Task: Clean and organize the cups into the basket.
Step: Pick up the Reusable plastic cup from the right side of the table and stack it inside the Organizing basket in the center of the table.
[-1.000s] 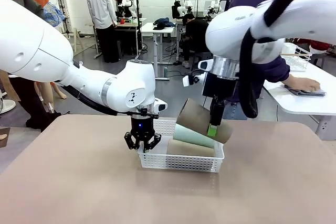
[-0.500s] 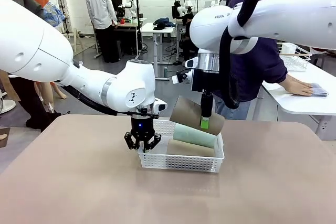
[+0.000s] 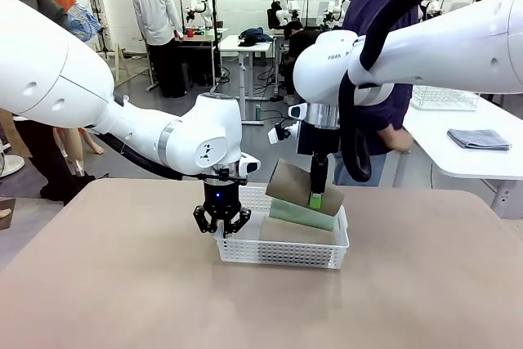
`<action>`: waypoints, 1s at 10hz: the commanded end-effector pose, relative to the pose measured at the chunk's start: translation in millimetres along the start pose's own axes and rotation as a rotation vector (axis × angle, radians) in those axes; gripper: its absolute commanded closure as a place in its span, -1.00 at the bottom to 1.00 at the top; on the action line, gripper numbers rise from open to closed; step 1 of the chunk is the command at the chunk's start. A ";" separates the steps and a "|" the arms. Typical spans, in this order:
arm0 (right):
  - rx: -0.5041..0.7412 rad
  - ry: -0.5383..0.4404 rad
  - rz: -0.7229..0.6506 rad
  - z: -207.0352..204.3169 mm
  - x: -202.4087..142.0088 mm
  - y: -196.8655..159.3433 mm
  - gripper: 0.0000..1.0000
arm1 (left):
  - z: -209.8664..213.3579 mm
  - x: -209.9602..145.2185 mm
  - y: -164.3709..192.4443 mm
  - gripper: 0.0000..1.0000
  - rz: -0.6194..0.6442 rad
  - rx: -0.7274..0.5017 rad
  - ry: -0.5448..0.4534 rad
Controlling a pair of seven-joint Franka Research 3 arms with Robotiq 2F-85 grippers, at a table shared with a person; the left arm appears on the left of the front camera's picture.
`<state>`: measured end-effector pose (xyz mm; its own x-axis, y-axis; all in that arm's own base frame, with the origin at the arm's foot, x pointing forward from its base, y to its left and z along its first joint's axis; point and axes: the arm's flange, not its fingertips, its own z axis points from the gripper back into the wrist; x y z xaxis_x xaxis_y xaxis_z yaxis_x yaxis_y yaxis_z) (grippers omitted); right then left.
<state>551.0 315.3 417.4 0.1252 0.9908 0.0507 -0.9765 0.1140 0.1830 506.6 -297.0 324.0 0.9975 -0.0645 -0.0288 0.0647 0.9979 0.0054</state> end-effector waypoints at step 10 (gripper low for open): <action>-0.036 -0.116 0.054 -36.9 -32.8 11.4 -1.00 | -1.2 -2.3 1.5 1.00 -0.010 0.005 0.003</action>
<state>538.9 292.4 385.0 0.0951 0.9866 0.1325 -0.9863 0.0754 0.1467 506.6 -297.1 324.0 0.9975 -0.0646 -0.0288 0.0648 0.9979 0.0053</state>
